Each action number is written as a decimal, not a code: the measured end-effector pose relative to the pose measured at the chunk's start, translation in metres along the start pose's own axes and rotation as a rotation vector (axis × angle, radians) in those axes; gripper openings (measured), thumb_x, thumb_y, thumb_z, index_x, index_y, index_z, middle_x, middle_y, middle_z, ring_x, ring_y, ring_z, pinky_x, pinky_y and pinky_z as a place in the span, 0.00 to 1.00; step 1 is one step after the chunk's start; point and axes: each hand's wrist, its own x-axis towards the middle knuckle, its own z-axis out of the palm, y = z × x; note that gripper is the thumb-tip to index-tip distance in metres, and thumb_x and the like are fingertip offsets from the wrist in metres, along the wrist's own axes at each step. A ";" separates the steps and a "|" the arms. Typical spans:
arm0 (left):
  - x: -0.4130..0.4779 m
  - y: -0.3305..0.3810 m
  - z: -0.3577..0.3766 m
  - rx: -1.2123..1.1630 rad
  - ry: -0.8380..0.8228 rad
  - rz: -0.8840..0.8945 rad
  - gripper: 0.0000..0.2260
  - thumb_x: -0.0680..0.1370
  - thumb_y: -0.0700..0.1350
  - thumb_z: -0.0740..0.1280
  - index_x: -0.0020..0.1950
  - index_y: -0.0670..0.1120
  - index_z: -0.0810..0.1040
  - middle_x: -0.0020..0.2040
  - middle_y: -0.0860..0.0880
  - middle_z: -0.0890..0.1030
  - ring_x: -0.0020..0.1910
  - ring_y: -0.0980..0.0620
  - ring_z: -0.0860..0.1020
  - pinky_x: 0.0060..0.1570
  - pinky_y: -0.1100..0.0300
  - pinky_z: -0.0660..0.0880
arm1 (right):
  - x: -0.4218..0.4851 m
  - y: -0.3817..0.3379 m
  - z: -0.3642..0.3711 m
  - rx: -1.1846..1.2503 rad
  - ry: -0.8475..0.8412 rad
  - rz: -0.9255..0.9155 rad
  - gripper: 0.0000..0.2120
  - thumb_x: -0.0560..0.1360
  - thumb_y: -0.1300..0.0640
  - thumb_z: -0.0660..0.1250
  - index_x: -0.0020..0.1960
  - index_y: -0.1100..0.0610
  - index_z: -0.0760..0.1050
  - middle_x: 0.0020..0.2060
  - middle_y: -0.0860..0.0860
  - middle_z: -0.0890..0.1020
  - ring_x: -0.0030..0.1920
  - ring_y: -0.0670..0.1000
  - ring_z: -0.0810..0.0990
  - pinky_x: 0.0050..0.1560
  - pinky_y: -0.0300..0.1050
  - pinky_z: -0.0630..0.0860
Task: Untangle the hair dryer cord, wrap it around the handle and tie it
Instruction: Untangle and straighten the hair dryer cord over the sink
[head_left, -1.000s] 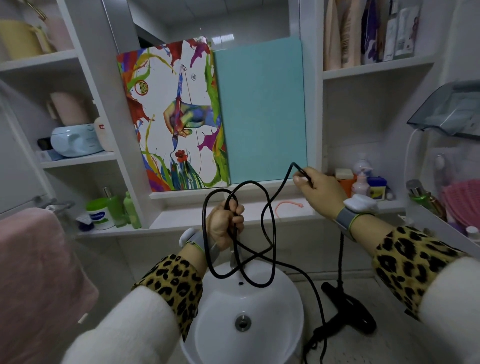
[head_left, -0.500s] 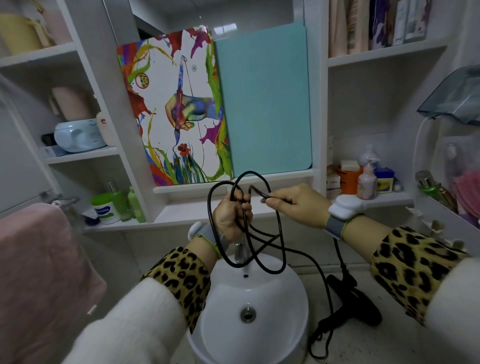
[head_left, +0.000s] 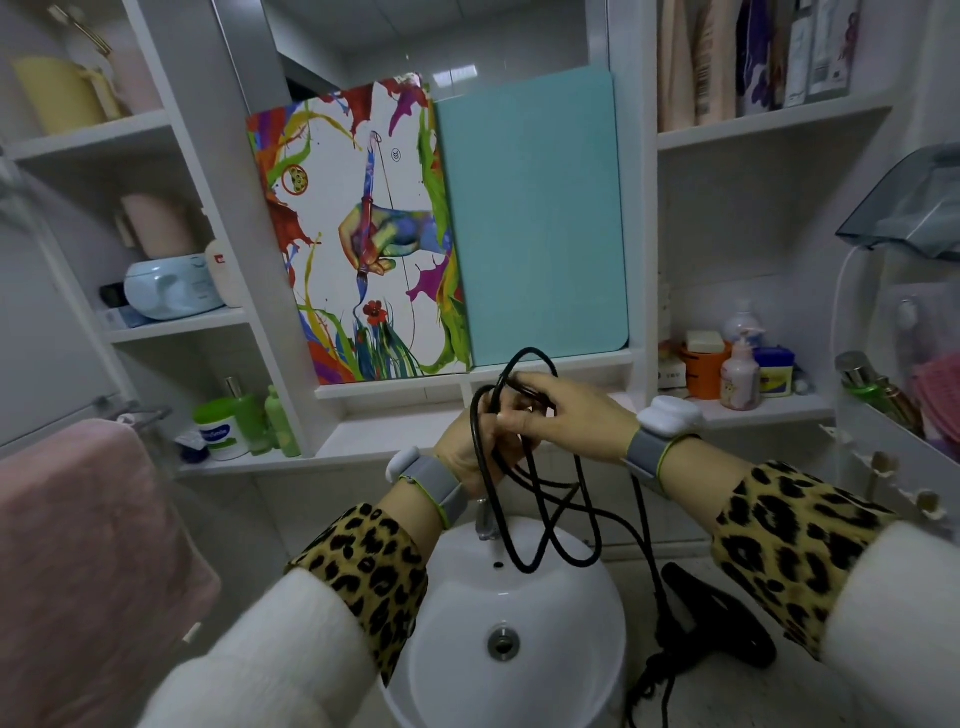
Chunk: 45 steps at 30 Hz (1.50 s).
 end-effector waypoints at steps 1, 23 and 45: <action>0.001 0.002 0.001 0.013 0.001 0.000 0.12 0.64 0.27 0.60 0.34 0.44 0.76 0.40 0.41 0.77 0.41 0.46 0.76 0.45 0.53 0.72 | 0.000 0.001 -0.001 0.011 -0.006 -0.008 0.26 0.66 0.28 0.64 0.59 0.39 0.70 0.45 0.42 0.81 0.47 0.49 0.80 0.50 0.55 0.79; -0.006 0.001 -0.030 -0.416 0.084 -0.094 0.17 0.76 0.50 0.64 0.58 0.43 0.82 0.71 0.39 0.73 0.71 0.40 0.70 0.74 0.46 0.61 | -0.013 0.059 -0.032 0.147 0.413 0.508 0.14 0.80 0.58 0.55 0.53 0.65 0.77 0.42 0.64 0.84 0.33 0.60 0.79 0.36 0.51 0.76; -0.008 0.004 -0.024 1.676 -0.073 0.178 0.08 0.74 0.54 0.71 0.38 0.52 0.81 0.26 0.57 0.75 0.28 0.59 0.73 0.33 0.65 0.69 | -0.027 0.058 -0.047 0.540 0.355 0.274 0.15 0.81 0.50 0.59 0.47 0.56 0.81 0.26 0.50 0.75 0.23 0.42 0.69 0.23 0.33 0.65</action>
